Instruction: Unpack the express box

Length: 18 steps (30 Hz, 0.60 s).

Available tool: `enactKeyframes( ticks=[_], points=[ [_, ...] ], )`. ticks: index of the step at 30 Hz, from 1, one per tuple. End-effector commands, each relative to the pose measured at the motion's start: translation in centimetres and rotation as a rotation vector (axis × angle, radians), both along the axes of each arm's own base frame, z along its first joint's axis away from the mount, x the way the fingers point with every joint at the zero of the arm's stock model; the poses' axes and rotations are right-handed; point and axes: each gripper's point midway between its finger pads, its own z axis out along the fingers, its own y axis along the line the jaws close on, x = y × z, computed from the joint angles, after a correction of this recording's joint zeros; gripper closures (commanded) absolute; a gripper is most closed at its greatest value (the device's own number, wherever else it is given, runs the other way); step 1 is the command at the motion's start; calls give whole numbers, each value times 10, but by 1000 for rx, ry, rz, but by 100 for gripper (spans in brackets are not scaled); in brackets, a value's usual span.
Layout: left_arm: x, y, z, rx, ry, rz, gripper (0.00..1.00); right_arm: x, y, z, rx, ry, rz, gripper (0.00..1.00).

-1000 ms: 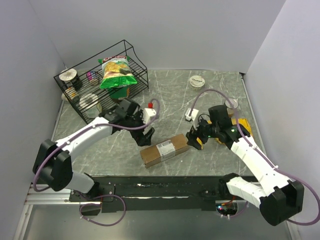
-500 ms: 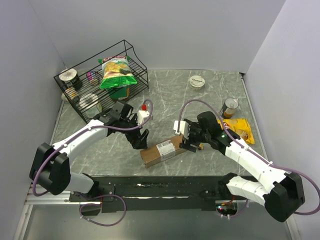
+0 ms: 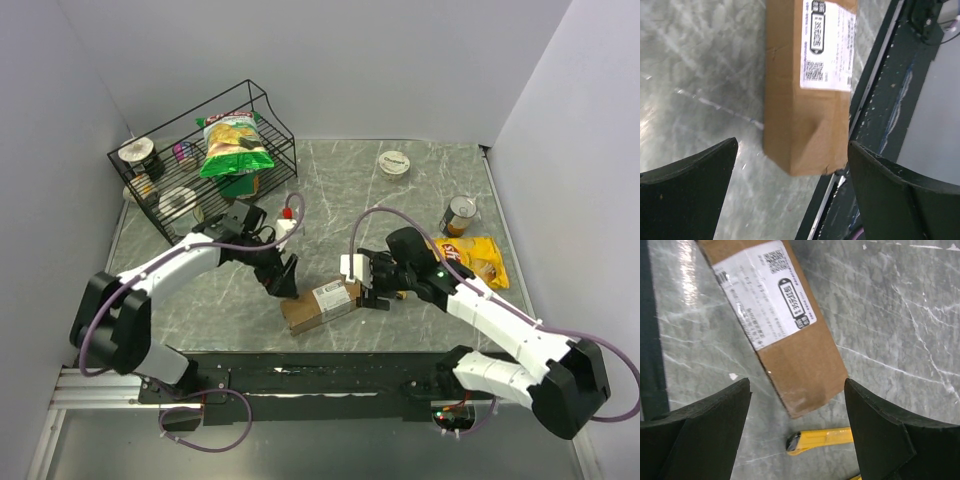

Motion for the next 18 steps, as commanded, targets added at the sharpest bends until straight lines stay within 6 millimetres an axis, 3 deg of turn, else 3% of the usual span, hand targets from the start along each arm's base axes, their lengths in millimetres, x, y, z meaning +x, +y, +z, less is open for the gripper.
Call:
enactKeyframes(
  ticks=[1,5,9,18],
  points=[
    [4,-31,12,-79,33,-64,4,-21,4,20,55,-22,23,20],
    [17,-45,0,-28,40,-64,3,-39,-1,10,25,-96,98,25],
    [24,-45,-25,49,91,-32,1,-52,3,2,11,-111,167,27],
    [21,-40,-62,145,116,-28,1,-55,28,-5,38,-145,214,28]
  ],
)
